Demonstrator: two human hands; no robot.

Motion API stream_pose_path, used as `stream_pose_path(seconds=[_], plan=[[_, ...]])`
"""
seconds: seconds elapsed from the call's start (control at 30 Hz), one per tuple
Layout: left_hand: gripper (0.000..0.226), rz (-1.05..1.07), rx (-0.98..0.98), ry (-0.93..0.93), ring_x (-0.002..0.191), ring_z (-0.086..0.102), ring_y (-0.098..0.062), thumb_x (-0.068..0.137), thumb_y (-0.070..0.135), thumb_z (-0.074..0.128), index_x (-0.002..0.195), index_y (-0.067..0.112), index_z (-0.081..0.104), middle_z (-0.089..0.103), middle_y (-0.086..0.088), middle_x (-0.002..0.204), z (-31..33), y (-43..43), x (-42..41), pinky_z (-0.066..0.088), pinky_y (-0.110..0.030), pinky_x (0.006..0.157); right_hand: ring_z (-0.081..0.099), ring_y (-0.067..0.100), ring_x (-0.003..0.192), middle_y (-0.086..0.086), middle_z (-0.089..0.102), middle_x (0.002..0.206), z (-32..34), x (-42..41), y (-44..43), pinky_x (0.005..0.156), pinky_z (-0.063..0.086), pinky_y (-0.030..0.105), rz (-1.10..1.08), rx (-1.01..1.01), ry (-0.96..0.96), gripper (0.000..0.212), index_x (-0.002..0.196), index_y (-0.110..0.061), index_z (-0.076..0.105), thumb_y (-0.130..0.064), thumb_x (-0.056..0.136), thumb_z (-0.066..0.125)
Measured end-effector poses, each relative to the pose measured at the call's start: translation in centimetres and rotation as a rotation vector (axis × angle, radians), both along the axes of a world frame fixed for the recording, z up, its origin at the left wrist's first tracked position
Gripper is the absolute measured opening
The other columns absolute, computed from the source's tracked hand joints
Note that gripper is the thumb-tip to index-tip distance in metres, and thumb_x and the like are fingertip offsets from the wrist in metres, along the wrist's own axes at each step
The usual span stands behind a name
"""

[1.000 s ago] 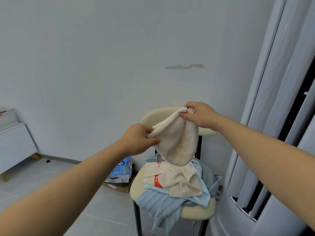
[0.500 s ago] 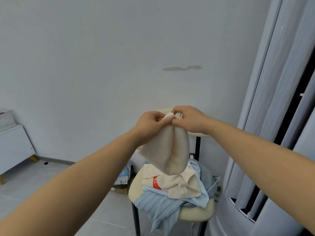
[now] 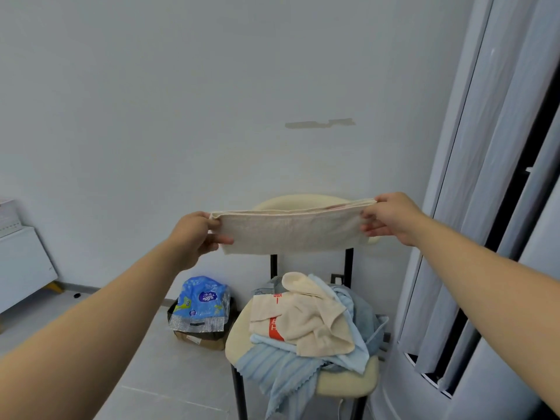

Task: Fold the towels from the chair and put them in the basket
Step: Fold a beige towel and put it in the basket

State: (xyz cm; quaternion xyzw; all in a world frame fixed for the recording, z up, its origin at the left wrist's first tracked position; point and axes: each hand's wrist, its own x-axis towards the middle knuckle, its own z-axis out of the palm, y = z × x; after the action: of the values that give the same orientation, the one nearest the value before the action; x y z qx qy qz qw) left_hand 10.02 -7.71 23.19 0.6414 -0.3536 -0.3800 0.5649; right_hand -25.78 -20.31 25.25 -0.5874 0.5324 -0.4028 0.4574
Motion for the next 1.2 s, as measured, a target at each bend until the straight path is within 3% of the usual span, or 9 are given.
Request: stream_pose_path(seconds=[0.17,0.27,0.4,0.53,0.7,0.8,0.87,1.03,1.2], plan=[[0.021,-0.009,0.138,0.233,0.089,0.073,-0.044,0.096,0.018,0.046,0.113,0.005,0.048,0.057,-0.017,0.112,-0.7,0.1,0.1,0.061,-0.048,0.079,0.072,0.047,0.082,0.020,0.052,0.114,-0.4,0.8,0.9,0.077,0.062,0.049,0.068,0.176,0.006,0.020,0.107,-0.003,0.049,0.006,0.090,0.052],[0.051,-0.016,0.333,0.254,0.086,0.074,-0.042,0.098,0.050,0.054,0.112,0.001,0.053,0.066,-0.020,0.103,-2.0,-0.2,0.7,0.062,-0.048,0.071,0.071,0.050,0.087,0.021,0.049,0.119,-1.3,0.9,1.4,0.085,0.059,0.052,0.085,0.273,-0.018,0.031,0.119,-0.007,0.046,-0.005,0.088,0.051],[0.031,-0.033,0.427,0.187,0.076,0.070,-0.028,0.096,0.013,0.065,0.122,-0.002,0.059,0.067,-0.018,0.097,-3.6,-0.3,0.1,0.062,-0.039,0.063,0.072,0.044,0.084,0.017,0.058,0.115,-2.7,1.8,1.2,0.071,0.062,0.048,0.030,0.257,-0.044,0.041,0.122,-0.010,0.050,-0.038,0.095,0.062],[0.027,0.077,0.177,0.173,0.084,0.063,-0.024,0.090,-0.013,0.060,0.109,0.005,0.064,0.062,-0.017,0.109,-3.5,-1.0,0.5,0.058,-0.033,0.073,0.070,0.032,0.089,0.016,0.071,0.106,-3.8,2.4,0.3,0.079,0.061,0.047,-0.133,-0.015,-0.019,0.016,0.090,-0.015,0.065,-0.002,0.084,0.071],[0.035,0.057,0.430,0.424,0.114,0.059,-0.036,0.094,-0.016,0.042,0.113,0.000,0.066,0.052,-0.022,0.133,-6.8,0.1,1.6,0.050,-0.043,0.101,0.060,0.035,0.099,0.018,0.055,0.111,-6.2,1.9,0.9,0.080,0.057,0.042,-0.064,0.471,-0.162,0.035,0.104,-0.004,0.054,0.024,0.093,0.035],[0.037,0.045,0.547,0.463,0.105,0.062,-0.040,0.096,-0.014,0.038,0.121,-0.004,0.063,0.057,-0.025,0.130,-9.8,1.4,1.5,0.051,-0.046,0.089,0.052,0.044,0.125,0.024,0.040,0.145,-9.3,0.9,1.4,0.095,0.053,0.051,-0.034,0.702,-0.146,0.039,0.106,-0.004,0.056,0.024,0.093,0.032],[0.038,0.003,0.599,0.451,0.097,0.063,-0.039,0.098,-0.012,0.036,0.127,-0.005,0.060,0.063,-0.024,0.121,-11.0,2.0,0.8,0.053,-0.049,0.075,0.052,0.048,0.123,0.026,0.037,0.148,-10.9,0.7,2.0,0.081,0.057,0.056,-0.004,0.783,-0.124,0.043,0.108,-0.004,0.059,0.024,0.092,0.031],[0.058,-0.044,0.444,0.356,0.093,0.060,-0.034,0.086,-0.020,0.031,0.128,0.008,0.061,0.054,-0.017,0.131,-9.4,1.9,0.3,0.052,-0.045,0.087,0.052,0.041,0.121,0.019,0.043,0.145,-10.6,1.8,2.3,0.091,0.053,0.048,0.015,0.660,-0.136,0.072,0.131,-0.012,0.061,0.028,0.084,0.024],[0.075,-0.104,0.267,0.288,0.092,0.060,-0.034,0.060,-0.008,0.039,0.120,0.023,0.072,0.057,-0.011,0.125,-7.2,3.0,0.5,0.059,-0.037,0.070,0.062,0.032,0.090,0.013,0.064,0.111,-7.4,1.6,2.2,0.082,0.054,0.042,0.104,0.527,-0.235,0.034,0.111,-0.014,0.067,0.002,0.092,0.043]])
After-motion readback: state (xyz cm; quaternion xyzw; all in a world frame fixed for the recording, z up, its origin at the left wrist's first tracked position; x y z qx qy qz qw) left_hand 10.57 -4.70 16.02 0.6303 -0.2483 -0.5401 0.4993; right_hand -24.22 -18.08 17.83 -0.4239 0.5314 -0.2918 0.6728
